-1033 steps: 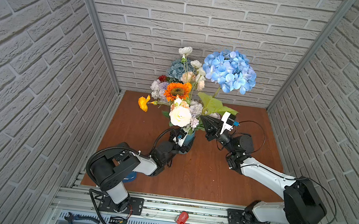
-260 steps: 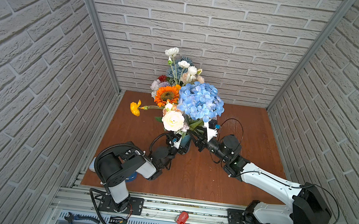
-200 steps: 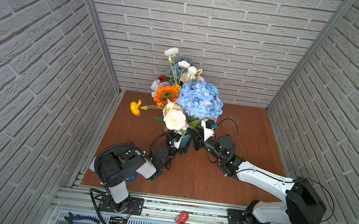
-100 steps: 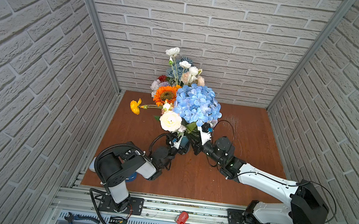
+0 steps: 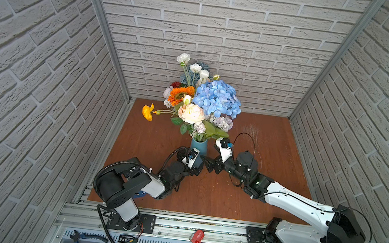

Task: Arrange flowers in a vase
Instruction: Adjust the flower in the vase, then pick up the vase from the center of the table.

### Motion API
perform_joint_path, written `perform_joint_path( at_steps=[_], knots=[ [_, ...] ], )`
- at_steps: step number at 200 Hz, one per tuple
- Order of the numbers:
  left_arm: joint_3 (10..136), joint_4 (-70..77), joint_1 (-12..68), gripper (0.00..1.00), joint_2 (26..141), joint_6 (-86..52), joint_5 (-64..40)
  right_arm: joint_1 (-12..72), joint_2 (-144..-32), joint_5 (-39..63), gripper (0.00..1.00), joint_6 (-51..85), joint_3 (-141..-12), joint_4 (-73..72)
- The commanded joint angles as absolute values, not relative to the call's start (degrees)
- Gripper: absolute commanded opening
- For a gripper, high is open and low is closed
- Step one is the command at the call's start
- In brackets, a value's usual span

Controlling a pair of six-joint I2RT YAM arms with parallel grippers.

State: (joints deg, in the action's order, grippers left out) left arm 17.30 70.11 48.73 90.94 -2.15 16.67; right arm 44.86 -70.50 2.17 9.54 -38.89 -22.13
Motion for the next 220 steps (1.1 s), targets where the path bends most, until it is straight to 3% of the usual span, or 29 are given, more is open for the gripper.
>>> perform_joint_path(
  at_steps=[1, 109, 119, 220],
  knots=[
    [15.3, 68.8, 49.7, 0.98, 87.7, -3.7, 17.5, 45.2, -73.9, 2.0, 0.91, 9.1, -38.5, -27.7],
    [10.2, 55.0, 49.8, 0.98, 73.8, -3.3, 23.0, 45.1, -91.1, -7.1, 0.92, 10.4, -38.0, -56.9],
    [9.9, 54.0, 49.6, 0.98, 73.0, -3.1, 23.4, 45.1, -91.9, -7.3, 0.96, 9.9, -38.0, -58.9],
    [9.5, 55.3, 48.4, 0.98, 73.9, -3.6, 23.6, 45.1, -98.1, -6.1, 1.00, 8.1, -42.6, -62.5]
  ],
)
